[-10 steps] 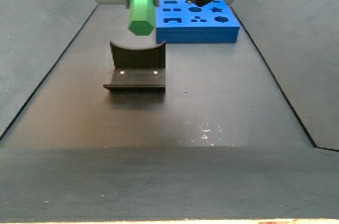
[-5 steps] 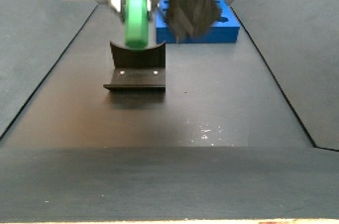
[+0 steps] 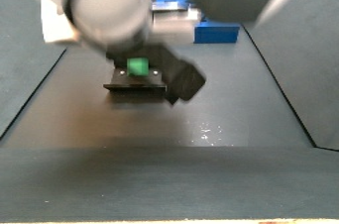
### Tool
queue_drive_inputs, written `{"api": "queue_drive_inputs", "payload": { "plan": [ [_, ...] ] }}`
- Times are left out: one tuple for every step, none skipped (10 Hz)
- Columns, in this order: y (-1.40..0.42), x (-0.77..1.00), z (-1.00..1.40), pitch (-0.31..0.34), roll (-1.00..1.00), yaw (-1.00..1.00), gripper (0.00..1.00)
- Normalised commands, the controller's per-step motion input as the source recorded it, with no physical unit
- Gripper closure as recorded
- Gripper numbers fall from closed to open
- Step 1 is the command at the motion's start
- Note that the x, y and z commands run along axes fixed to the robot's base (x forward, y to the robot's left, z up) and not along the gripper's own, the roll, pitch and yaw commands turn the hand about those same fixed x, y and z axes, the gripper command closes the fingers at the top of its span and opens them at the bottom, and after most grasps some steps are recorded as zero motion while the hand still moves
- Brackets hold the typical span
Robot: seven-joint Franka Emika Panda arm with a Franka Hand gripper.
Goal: Pick up the hexagon object. Move up. Place the hexagon object on the fixture. Regrasp the hexagon object. Move to above the board. Insert the hexagon object.
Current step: Place the hexagon object on the fixture, then regrasp the hexagon object.
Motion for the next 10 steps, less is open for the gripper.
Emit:
{"api": "queue_drive_inputs", "payload": {
  "plan": [
    [0.08,0.13,-0.66,0.028,-0.21,-0.12,1.00],
    [0.10,0.10,-0.48,-0.003,-0.15,-0.11,1.00],
    [0.14,0.07,-0.41,-0.028,-0.11,-0.10,1.00],
    [0.15,0.06,-0.40,-0.033,-0.10,-0.10,1.00],
    [0.16,0.06,-0.40,-0.036,-0.10,-0.09,1.00],
    [0.16,0.06,-0.41,-0.037,-0.10,-0.09,1.00],
    [0.00,0.00,0.00,0.000,0.00,0.00,0.00],
    [0.00,0.00,1.00,0.059,0.00,-0.02,0.00],
    [0.00,0.00,1.00,0.060,0.00,-0.02,0.00],
    [0.01,-0.02,1.00,0.060,0.01,-0.02,0.00]
  ]
}}
